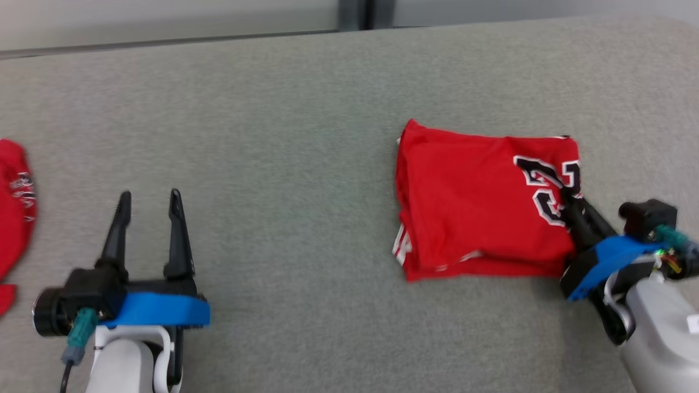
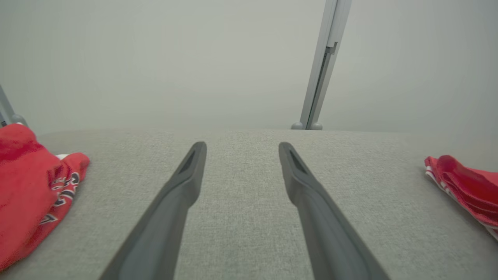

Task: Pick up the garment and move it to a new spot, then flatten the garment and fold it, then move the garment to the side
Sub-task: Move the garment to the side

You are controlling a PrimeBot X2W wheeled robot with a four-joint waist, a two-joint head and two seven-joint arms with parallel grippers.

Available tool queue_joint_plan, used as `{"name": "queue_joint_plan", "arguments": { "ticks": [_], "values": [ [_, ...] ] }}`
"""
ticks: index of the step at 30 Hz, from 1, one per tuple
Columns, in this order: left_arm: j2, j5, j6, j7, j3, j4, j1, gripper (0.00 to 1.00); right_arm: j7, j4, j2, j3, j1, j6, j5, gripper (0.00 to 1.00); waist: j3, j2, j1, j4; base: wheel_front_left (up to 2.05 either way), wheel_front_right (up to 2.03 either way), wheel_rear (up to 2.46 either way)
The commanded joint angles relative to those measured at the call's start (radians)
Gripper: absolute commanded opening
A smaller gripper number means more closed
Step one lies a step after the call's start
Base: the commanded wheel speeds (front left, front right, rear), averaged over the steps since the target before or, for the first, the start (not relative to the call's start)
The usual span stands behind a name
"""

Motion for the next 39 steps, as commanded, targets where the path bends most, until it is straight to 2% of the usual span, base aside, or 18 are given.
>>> {"name": "queue_joint_plan", "arguments": {
  "ticks": [1,10,15,21,24,30,36,39],
  "values": [
    [0.006,0.008,-0.003,-0.005,0.006,-0.007,-0.022,1.0,-0.008,-0.005,-0.012,-0.012,-0.017,-0.001,0.012,0.0,0.011,-0.0001,0.0,-0.011,0.0,0.0,0.0],
    [0.044,0.035,-0.004,-0.004,0.033,-0.056,-0.079,1.0,-0.015,-0.04,-0.019,-0.081,-0.022,-0.001,0.003,0.0,0.1,-0.0001,0.0,-0.133,0.0,0.0,0.0],
    [0.055,0.042,-0.001,-0.004,0.039,-0.078,-0.097,1.0,-0.016,-0.074,-0.019,-0.112,-0.03,-0.001,-0.01,0.0,0.122,-0.0001,0.0,-0.148,0.0,0.0,0.0],
    [0.07,0.047,-0.003,-0.003,0.042,-0.101,-0.1,1.0,-0.016,-0.094,-0.042,-0.096,-0.116,-0.001,-0.037,0.0,0.151,-0.0001,0.0,-0.15,0.0,0.0,0.0],
    [0.08,0.05,-0.004,-0.004,0.041,-0.117,-0.106,1.0,-0.015,-0.076,-0.074,-0.076,-0.192,-0.001,-0.032,0.0,0.177,-0.0001,0.0,-0.147,0.0,0.0,0.0],
    [0.094,0.058,-0.003,0.001,0.031,-0.155,-0.126,1.0,0.01,-0.01,-0.181,-0.051,-0.351,-0.001,-0.002,0.0,0.234,-0.0001,0.0,-0.116,0.0,0.0,0.0],
    [0.099,0.056,0.001,0.011,0.02,-0.2,-0.138,1.0,0.032,0.105,-0.304,-0.058,-0.477,-0.001,0.023,0.0,0.278,-0.0001,0.0,-0.075,0.0,0.0,0.0],
    [0.103,0.054,0.003,0.017,0.018,-0.213,-0.135,1.0,0.035,0.157,-0.342,-0.06,-0.525,-0.001,0.029,0.0,0.288,-0.0001,0.0,-0.06,0.0,0.0,0.0]
  ]
}}
